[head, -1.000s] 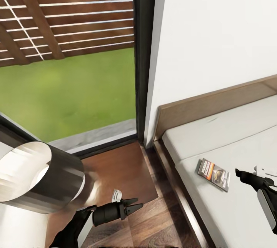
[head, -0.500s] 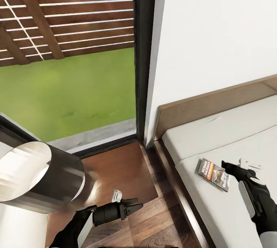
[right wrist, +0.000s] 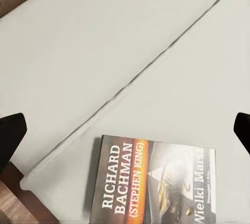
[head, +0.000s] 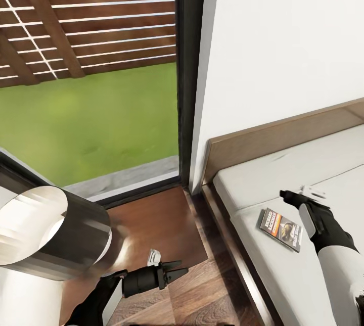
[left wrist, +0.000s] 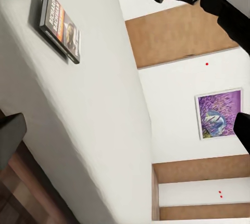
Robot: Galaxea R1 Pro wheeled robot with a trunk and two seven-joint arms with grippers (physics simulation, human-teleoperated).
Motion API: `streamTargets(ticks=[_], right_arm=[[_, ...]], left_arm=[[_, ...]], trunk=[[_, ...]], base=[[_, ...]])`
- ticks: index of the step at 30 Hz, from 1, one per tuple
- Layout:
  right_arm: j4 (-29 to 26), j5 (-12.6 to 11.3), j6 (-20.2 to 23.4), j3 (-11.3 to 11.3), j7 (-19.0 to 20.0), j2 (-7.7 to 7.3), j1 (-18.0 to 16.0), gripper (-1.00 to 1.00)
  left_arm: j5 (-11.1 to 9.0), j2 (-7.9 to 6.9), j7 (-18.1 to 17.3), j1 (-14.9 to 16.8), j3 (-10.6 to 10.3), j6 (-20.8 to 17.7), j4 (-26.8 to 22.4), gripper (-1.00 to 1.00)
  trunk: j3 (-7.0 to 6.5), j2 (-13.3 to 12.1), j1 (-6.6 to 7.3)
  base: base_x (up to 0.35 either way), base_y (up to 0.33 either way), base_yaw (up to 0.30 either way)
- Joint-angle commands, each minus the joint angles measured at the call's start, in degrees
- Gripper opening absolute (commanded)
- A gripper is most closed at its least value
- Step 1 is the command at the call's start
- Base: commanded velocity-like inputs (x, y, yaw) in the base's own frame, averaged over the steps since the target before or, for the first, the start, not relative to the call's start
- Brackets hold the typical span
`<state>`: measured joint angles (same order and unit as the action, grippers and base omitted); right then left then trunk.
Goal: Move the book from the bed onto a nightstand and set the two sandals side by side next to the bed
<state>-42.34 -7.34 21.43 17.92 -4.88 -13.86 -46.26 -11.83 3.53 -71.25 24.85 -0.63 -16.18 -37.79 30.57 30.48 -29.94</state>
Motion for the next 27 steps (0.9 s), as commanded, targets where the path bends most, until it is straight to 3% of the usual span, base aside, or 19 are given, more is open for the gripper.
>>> streamTargets(ticks=[1,12,27], right_arm=[[-0.14,-0.52,0.27,-0.18,-0.32,0.01,-0.07,1.0],[-0.38,-0.48,0.5,-0.54,0.05,-0.03,-0.15,1.0],[0.16,-0.46,0.33,-0.52,-0.24,-0.11,-0.14,1.0]], left_arm=[[-0.32,-0.01,-0.12,0.02,-0.07,-0.6,-0.01,1.0],[-0.38,-0.01,-0.12,0.02,-0.07,-0.63,-0.01,1.0],[-0.38,-0.01,-0.12,0.02,-0.07,-0.68,-0.01,1.0]], trunk=[[0.06,0.07,-0.02],[0.14,0.07,-0.02],[1.41,0.07,-0.02]], base=[[0.0,0.0,0.0],[0.0,0.0,0.0],[0.0,0.0,0.0]])
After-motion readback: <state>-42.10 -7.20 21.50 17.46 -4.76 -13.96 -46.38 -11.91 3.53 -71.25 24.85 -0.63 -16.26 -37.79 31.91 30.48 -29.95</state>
